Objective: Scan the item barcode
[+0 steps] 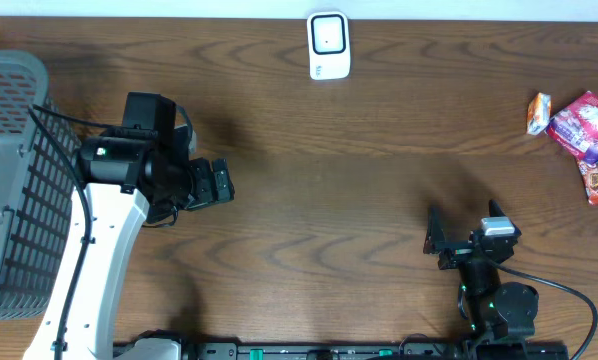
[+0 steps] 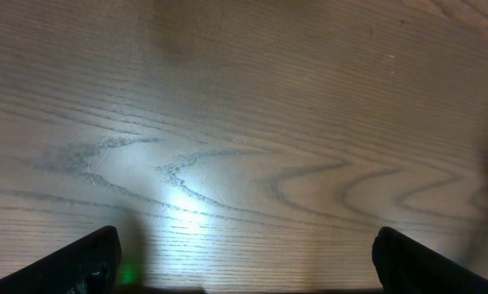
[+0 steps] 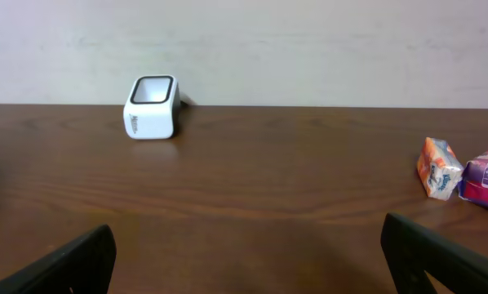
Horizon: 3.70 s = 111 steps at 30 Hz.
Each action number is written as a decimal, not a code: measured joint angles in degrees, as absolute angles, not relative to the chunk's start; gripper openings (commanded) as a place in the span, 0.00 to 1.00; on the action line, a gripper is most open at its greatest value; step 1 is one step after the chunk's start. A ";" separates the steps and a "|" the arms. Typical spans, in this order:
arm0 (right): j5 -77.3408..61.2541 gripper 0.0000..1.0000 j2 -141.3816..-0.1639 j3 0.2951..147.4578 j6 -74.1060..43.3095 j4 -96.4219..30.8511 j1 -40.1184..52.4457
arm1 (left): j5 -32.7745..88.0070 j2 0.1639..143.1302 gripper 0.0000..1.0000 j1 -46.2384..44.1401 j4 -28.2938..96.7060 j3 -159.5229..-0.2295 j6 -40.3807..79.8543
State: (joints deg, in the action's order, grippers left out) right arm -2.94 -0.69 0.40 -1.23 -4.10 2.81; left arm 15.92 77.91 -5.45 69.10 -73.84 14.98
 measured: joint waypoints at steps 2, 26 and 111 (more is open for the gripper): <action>-2.94 0.99 -0.69 0.40 -1.23 -4.10 2.81 | 15.92 77.91 0.98 -5.45 69.08 -73.84 14.98; -3.40 0.99 -0.69 0.40 -1.23 -3.97 2.81 | 15.92 77.91 0.98 -5.45 69.10 -73.84 14.98; -3.40 0.99 -0.69 0.40 -1.23 -3.90 2.81 | 10.15 4.95 0.98 -5.45 -5.39 -0.62 5.69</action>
State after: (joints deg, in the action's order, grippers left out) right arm -3.40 -0.69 0.40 -1.23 -3.90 2.81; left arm 10.15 4.95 -5.45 -5.39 -0.62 5.69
